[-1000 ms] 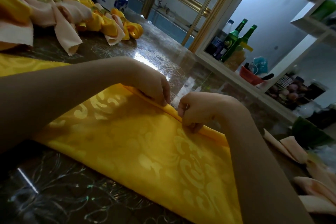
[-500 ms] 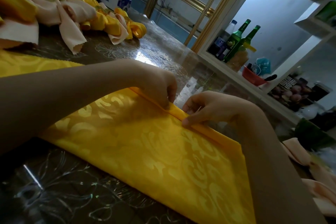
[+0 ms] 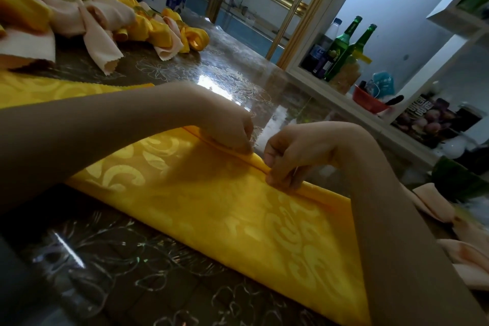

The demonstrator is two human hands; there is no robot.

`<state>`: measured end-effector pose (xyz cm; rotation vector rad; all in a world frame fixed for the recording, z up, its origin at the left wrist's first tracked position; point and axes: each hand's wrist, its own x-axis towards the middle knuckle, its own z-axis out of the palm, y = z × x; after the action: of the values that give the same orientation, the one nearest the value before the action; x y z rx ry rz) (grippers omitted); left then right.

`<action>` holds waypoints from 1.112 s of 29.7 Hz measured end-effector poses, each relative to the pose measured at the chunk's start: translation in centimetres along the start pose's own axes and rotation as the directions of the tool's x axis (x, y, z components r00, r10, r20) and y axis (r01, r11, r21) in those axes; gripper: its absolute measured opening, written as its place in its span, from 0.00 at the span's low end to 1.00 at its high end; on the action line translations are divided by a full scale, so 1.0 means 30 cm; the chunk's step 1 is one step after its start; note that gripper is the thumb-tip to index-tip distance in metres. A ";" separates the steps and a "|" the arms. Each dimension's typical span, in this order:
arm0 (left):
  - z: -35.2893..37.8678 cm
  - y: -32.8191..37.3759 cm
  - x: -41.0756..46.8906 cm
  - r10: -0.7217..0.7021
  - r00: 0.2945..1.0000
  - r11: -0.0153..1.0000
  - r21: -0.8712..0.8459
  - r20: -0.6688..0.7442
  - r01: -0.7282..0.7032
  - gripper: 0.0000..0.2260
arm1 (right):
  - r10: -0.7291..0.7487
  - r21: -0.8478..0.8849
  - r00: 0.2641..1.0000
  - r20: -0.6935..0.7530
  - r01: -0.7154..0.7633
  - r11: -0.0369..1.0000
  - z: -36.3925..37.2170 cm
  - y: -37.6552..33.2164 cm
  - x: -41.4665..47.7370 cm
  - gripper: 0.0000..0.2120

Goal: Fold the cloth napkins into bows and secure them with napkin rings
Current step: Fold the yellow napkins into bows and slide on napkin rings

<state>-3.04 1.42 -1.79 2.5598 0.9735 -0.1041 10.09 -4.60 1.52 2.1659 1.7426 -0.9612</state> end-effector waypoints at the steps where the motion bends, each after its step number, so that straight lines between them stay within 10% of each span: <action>1: 0.008 -0.003 -0.001 -0.001 1.000 1.000 0.011 -0.014 0.001 0.07 | -0.005 0.043 1.000 0.007 0.005 0.999 0.000 0.001 -0.011 0.03; 15: 0.097 -0.034 -0.040 0.062 0.938 0.989 -0.106 -0.342 -0.104 0.11 | 0.066 -0.037 0.960 -0.272 -0.079 0.996 0.067 0.005 -0.019 0.08; 26: 0.115 -0.029 -0.098 0.277 0.845 0.946 0.284 -0.457 -0.157 0.11 | -0.308 -0.244 0.717 -0.625 0.196 0.950 0.246 0.042 -0.036 0.12; 33: 0.121 -0.024 -0.079 0.061 0.885 0.997 0.064 -0.462 -0.035 0.11 | -0.316 -0.170 0.845 -0.432 0.268 0.948 0.183 0.066 -0.081 0.04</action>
<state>-5.04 -0.98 -4.87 2.7149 1.0773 0.5300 9.74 -10.01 -1.72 2.2237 2.3326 -0.4092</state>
